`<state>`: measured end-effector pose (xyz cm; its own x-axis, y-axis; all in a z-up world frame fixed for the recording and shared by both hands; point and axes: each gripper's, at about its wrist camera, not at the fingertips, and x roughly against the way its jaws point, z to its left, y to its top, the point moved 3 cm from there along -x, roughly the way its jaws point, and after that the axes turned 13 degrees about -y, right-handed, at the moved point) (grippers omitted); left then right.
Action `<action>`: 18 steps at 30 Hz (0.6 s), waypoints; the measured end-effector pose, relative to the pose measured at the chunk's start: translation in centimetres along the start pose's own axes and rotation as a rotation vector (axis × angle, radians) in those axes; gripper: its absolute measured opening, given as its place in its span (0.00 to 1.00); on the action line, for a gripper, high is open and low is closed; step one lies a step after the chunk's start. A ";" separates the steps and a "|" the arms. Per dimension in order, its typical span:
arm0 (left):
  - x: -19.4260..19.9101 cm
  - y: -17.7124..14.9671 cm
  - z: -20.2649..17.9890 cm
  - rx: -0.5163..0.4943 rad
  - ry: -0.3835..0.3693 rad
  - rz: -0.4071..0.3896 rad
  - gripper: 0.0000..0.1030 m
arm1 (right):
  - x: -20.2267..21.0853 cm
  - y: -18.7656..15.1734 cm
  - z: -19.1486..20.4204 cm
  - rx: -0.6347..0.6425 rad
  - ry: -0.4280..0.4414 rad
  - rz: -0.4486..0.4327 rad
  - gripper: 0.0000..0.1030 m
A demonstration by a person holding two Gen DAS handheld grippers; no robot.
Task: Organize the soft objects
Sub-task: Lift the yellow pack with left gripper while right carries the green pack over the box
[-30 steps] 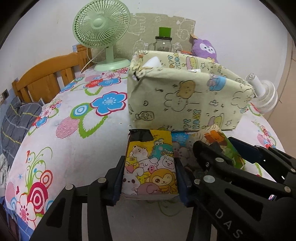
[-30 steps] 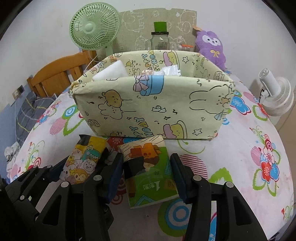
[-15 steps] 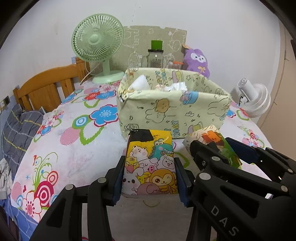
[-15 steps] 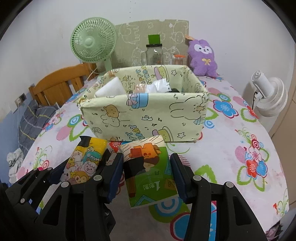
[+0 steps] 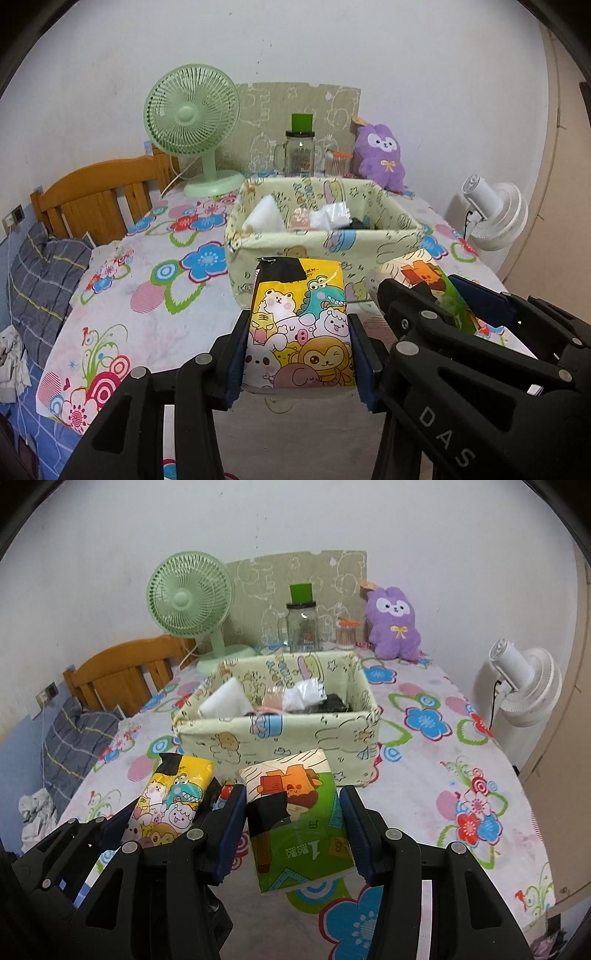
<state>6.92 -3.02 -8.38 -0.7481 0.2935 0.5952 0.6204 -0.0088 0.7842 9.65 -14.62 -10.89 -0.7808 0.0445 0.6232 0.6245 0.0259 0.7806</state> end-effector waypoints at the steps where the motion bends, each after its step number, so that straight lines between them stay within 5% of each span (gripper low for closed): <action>1: 0.2 0.2 -0.2 -0.002 0.000 -0.005 0.49 | 0.3 0.1 -0.1 -0.002 0.000 -0.004 0.53; 18: 3.0 3.5 -1.6 -0.028 0.018 -0.068 0.48 | 3.6 3.3 -1.2 -0.020 0.017 -0.069 0.53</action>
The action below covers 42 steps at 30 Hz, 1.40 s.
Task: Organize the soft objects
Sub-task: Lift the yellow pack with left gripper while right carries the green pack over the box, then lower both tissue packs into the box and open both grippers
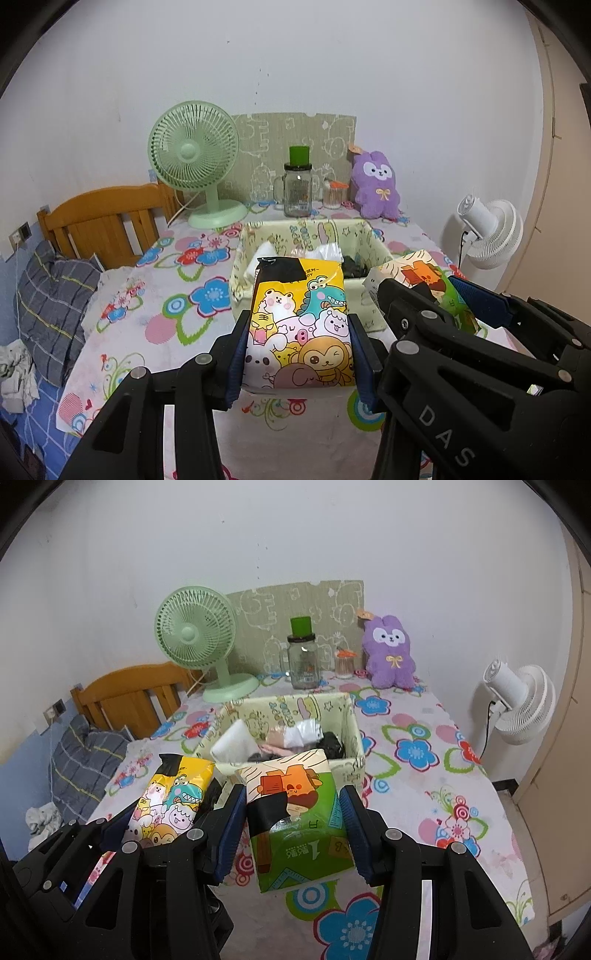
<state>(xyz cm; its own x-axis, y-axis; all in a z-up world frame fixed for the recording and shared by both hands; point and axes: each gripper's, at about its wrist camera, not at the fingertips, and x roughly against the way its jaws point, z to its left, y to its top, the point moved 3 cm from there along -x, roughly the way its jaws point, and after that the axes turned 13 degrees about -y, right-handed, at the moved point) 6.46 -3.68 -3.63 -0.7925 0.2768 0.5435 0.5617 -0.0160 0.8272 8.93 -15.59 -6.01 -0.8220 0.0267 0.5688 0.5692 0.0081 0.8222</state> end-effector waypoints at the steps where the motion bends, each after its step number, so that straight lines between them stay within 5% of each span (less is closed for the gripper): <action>1: 0.1 0.3 0.0 -0.001 0.002 -0.005 0.48 | 0.1 0.3 0.0 0.000 0.002 -0.006 0.53; 20: -0.2 4.3 0.1 -0.015 0.011 -0.051 0.48 | 0.2 4.5 -0.2 -0.003 0.015 -0.058 0.53; 42: -5.9 6.8 1.1 -0.003 -0.004 -0.031 0.49 | -5.7 7.5 -0.5 -0.010 -0.002 -0.032 0.53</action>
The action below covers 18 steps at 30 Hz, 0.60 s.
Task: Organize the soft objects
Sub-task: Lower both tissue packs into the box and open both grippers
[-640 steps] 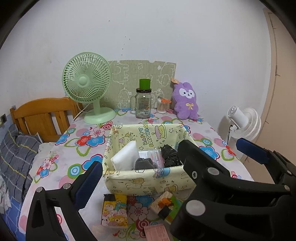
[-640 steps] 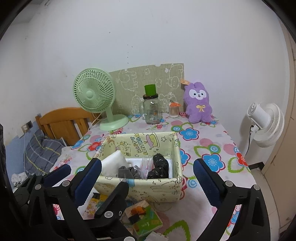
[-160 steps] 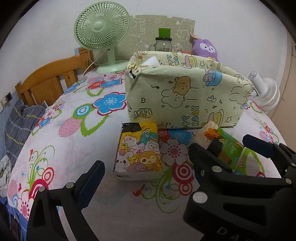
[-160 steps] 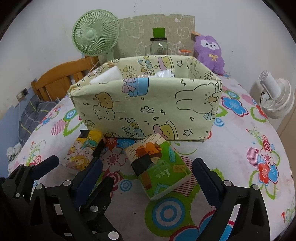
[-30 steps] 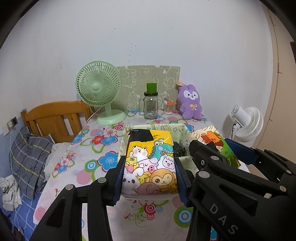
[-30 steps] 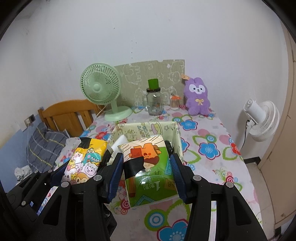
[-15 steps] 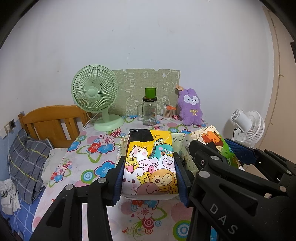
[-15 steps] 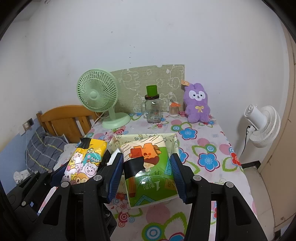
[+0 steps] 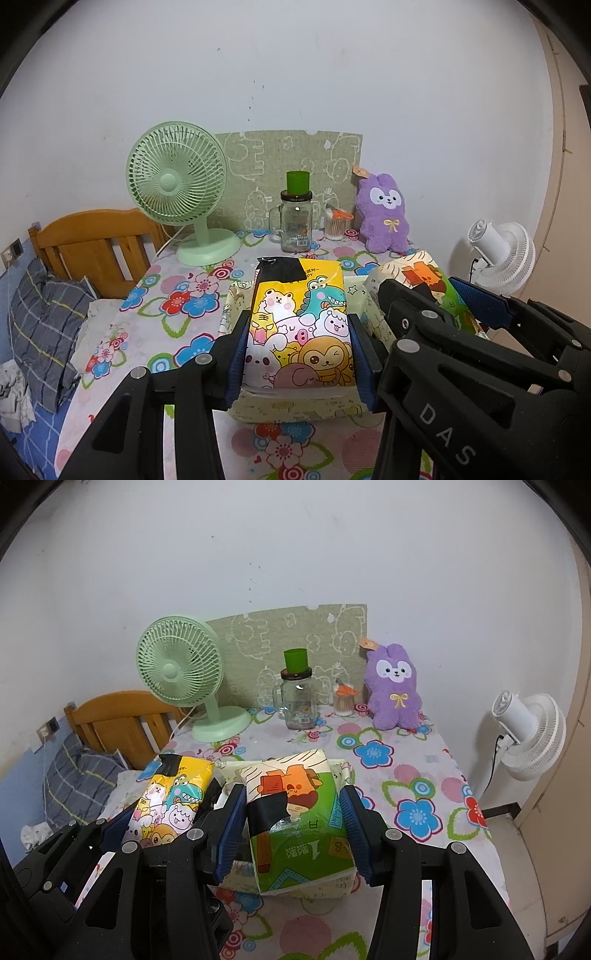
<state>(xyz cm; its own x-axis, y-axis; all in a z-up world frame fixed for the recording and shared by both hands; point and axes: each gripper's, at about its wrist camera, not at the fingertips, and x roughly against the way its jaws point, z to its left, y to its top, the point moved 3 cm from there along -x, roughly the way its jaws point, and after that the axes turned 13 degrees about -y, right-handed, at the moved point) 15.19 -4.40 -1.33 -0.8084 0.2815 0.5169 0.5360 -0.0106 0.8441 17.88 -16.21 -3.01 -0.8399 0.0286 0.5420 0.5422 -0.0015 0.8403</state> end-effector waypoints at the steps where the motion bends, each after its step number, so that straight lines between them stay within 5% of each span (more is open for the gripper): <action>1: -0.4 0.0 0.1 0.002 -0.001 0.003 0.49 | -0.4 0.1 0.0 -0.003 -0.001 0.004 0.53; 18: -5.7 0.2 1.7 0.037 -0.010 0.061 0.49 | -6.4 0.6 0.4 0.007 0.035 0.076 0.53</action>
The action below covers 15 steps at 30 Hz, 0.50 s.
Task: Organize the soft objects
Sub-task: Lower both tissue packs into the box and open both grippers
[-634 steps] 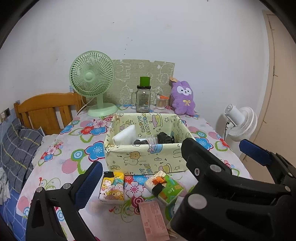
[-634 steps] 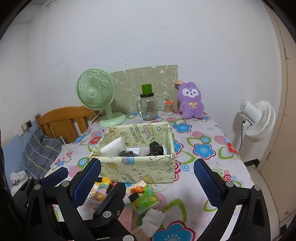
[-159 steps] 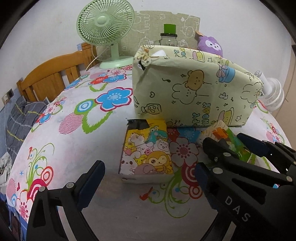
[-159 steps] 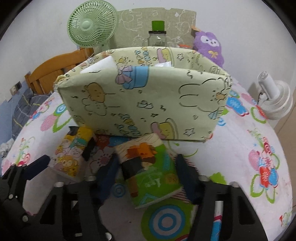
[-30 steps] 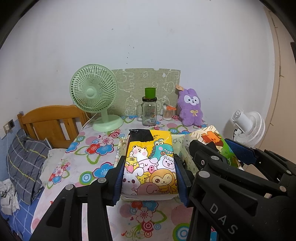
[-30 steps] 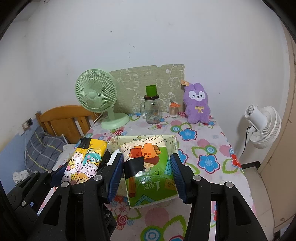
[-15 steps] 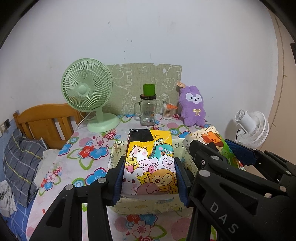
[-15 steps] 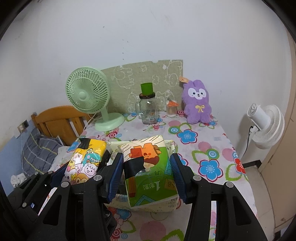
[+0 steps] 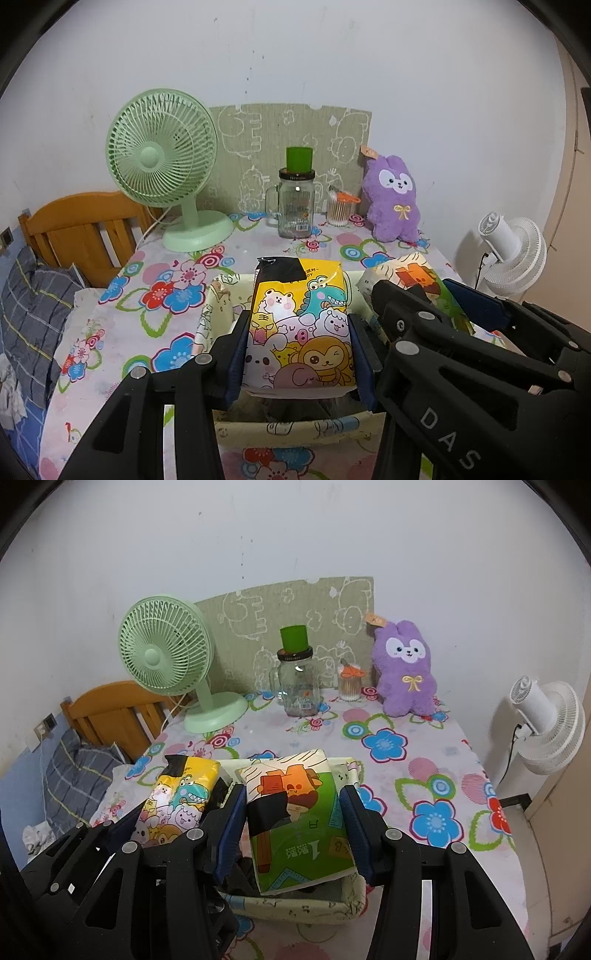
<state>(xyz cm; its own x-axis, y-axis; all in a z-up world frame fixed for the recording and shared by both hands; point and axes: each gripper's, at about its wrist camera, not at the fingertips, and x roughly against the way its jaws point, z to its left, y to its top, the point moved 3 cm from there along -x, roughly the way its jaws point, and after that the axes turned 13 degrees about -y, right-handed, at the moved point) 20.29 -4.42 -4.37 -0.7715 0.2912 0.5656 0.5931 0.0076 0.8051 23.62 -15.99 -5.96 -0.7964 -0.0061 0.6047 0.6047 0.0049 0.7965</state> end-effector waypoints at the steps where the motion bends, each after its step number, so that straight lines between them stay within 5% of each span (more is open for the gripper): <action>1: -0.3 0.0 0.0 0.002 -0.001 0.005 0.49 | -0.3 0.0 0.0 0.000 0.003 0.007 0.53; 11: -3.1 -0.6 0.6 0.011 0.003 0.059 0.52 | -3.6 -0.6 0.0 0.013 0.005 0.062 0.53; 15: -3.2 -0.6 1.3 0.020 0.020 0.064 0.63 | -4.3 -0.6 0.4 0.024 0.012 0.065 0.53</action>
<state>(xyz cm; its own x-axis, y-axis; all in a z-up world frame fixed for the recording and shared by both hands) 22.71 -4.15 -6.96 -0.7359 0.2725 0.6198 0.6461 0.0090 0.7632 26.70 -15.52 -9.01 -0.7550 -0.0166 0.6555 0.6549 0.0295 0.7551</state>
